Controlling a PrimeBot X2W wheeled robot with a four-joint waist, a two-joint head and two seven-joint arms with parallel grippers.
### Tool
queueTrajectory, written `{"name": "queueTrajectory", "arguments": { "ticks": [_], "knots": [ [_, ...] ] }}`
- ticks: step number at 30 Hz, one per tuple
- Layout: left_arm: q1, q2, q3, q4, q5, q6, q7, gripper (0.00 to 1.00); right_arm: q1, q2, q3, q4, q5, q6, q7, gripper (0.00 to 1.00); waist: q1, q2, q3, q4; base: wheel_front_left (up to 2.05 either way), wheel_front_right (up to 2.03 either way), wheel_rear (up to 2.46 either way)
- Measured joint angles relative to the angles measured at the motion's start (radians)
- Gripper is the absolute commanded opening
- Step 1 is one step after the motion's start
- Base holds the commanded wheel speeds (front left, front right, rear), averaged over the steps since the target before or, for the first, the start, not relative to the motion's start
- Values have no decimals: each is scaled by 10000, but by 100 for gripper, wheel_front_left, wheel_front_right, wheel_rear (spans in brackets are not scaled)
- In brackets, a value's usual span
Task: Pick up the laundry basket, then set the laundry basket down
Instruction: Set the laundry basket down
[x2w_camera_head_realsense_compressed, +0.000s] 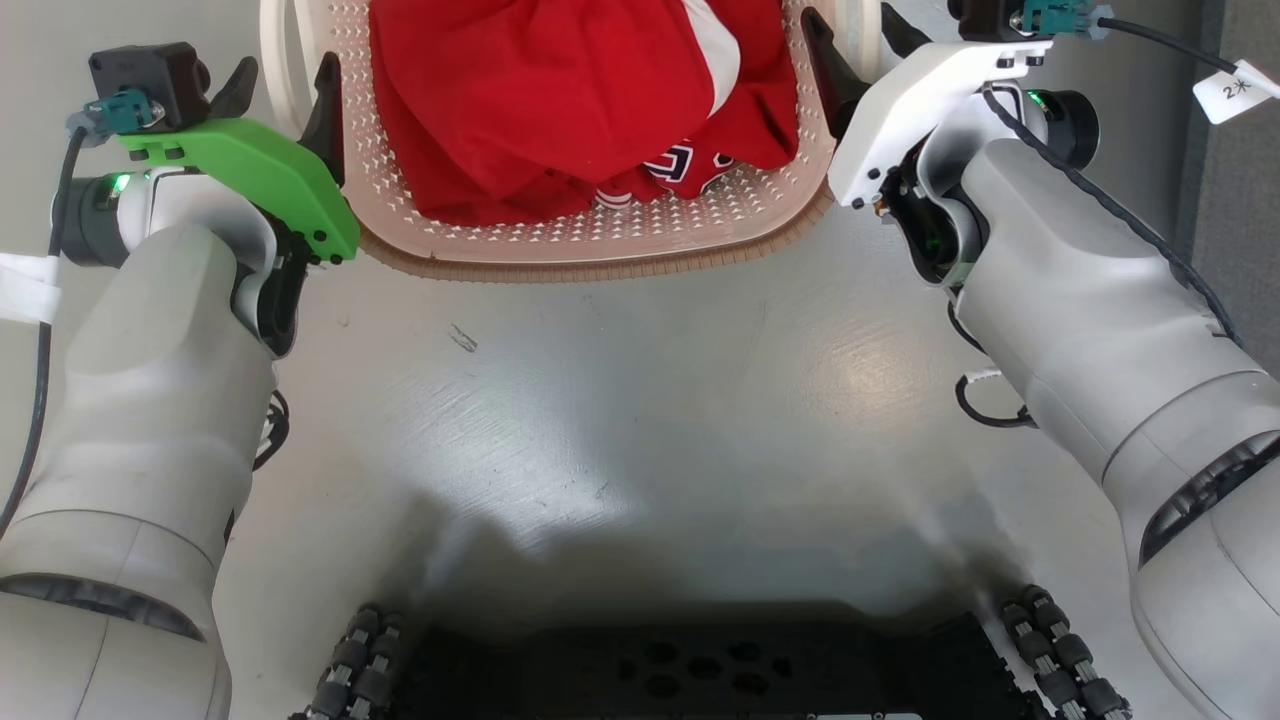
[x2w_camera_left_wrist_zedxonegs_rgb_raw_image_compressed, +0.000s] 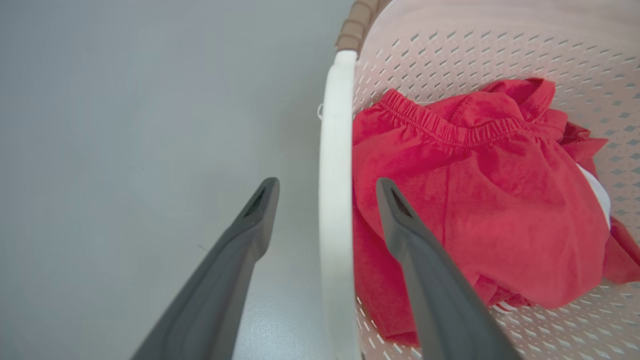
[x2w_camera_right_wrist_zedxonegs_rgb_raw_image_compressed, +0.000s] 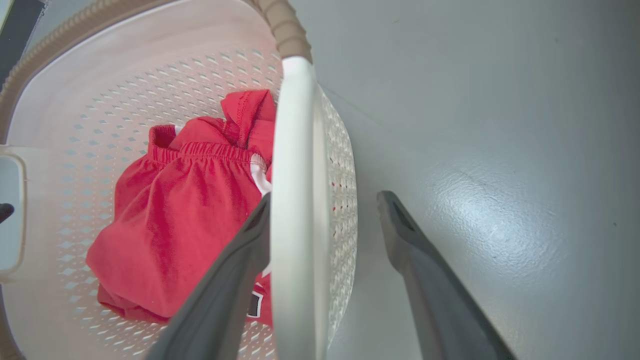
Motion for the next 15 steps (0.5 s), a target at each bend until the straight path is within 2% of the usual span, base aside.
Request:
{"name": "queueTrajectory", "arguments": {
  "ticks": [15],
  "knots": [
    [285,-36,-8,263,-2,-8,-2,100,347,0,282,54,96,67,-132,100,0,0,-746,-65,0,0,0]
  ]
}}
